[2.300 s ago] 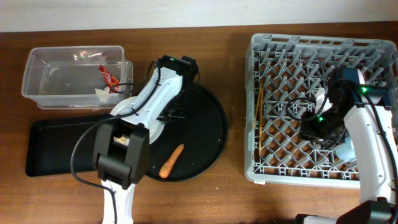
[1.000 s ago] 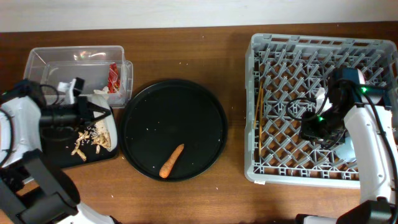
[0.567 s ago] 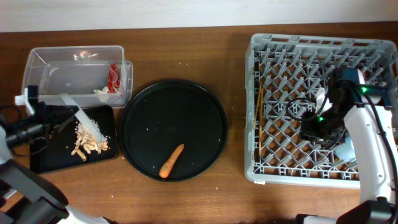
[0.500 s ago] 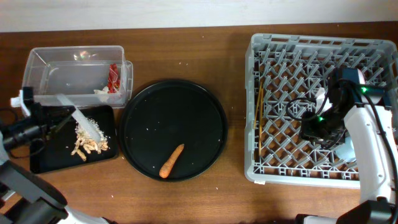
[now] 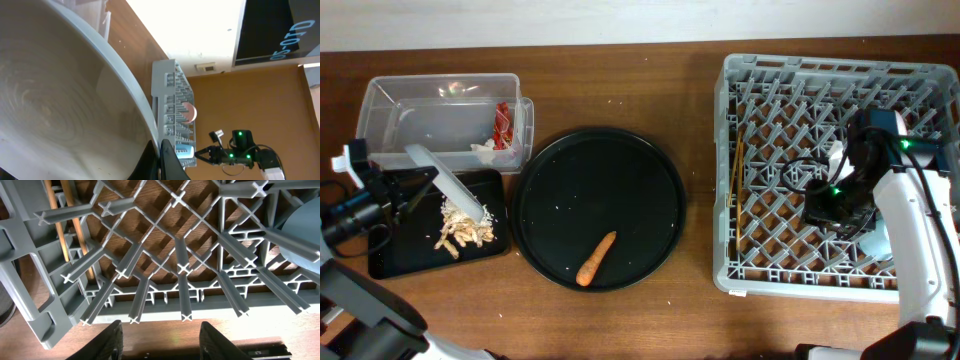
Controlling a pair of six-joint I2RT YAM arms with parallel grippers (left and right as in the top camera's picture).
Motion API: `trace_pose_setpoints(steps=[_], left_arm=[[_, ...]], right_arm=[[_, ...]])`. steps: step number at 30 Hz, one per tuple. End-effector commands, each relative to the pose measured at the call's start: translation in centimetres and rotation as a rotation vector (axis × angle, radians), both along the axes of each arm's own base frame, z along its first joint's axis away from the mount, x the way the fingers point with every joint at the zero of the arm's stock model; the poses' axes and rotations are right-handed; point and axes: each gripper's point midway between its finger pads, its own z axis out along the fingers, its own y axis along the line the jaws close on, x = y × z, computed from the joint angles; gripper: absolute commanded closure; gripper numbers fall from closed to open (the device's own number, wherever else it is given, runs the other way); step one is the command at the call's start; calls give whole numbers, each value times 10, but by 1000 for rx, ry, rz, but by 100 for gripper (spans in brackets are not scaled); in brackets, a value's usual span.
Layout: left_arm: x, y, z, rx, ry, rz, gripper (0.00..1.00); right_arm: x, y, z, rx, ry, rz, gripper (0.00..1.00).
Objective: Sort waste into correct bins and load items into the dishwasher rack
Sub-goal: 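Carry the plate with the left gripper and stand it in the rack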
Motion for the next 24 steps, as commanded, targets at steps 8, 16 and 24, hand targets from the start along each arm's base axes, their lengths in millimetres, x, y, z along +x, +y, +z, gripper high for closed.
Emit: trace_pose_setpoints(steps=[8,16,24], left_arm=[[-9,-122,32,207,-101,-362,100],[26,-255,28,306,-178,-597,100],[50,-408,97,255,-568,-612,100]], right_arm=[[1,-2,2,-13,-20,5,51],[-9,-24,13,-68,-36,-137,52],[-37,-57,28,-56,-51,-317,51]])
